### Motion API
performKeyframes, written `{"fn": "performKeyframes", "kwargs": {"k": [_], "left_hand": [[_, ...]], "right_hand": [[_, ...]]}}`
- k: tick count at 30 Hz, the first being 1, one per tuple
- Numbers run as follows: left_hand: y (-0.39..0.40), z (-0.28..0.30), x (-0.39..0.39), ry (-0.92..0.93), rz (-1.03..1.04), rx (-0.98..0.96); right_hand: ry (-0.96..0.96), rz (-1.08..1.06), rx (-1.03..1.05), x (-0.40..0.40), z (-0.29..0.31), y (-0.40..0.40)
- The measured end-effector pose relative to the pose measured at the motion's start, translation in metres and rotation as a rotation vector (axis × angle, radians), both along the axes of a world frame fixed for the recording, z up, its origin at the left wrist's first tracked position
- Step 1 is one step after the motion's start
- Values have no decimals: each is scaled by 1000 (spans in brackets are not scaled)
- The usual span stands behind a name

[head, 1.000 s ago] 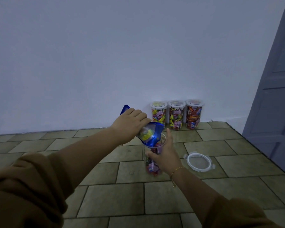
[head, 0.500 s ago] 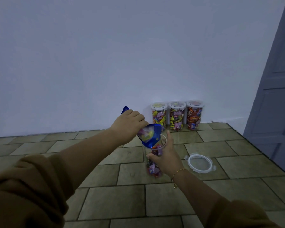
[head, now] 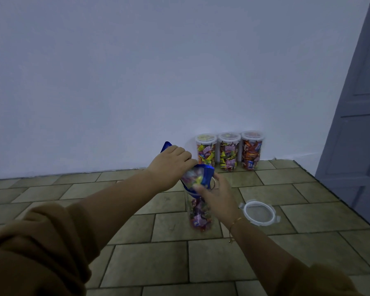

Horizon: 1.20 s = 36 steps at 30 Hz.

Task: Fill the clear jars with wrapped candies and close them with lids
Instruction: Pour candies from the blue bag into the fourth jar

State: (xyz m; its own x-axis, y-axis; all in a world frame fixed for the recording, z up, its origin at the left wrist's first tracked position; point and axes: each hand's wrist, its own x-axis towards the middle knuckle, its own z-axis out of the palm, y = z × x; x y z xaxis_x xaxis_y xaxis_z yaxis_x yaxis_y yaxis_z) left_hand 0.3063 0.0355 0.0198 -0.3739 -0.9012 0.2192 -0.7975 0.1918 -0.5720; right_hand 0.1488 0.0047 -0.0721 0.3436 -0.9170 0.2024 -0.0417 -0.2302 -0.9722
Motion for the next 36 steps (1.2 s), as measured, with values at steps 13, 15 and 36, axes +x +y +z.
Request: {"fn": "performKeyframes", "kwargs": {"k": [13, 15, 36], "left_hand": [[-4, -19, 19, 35, -195, -255], [-4, -23, 21, 53, -165, -322], [26, -44, 39, 2354, 214, 19]], "right_hand": [[-94, -28, 216, -2, 38, -22], [-105, -23, 241, -3, 38, -21], [-96, -107, 334, -8, 42, -17]]}}
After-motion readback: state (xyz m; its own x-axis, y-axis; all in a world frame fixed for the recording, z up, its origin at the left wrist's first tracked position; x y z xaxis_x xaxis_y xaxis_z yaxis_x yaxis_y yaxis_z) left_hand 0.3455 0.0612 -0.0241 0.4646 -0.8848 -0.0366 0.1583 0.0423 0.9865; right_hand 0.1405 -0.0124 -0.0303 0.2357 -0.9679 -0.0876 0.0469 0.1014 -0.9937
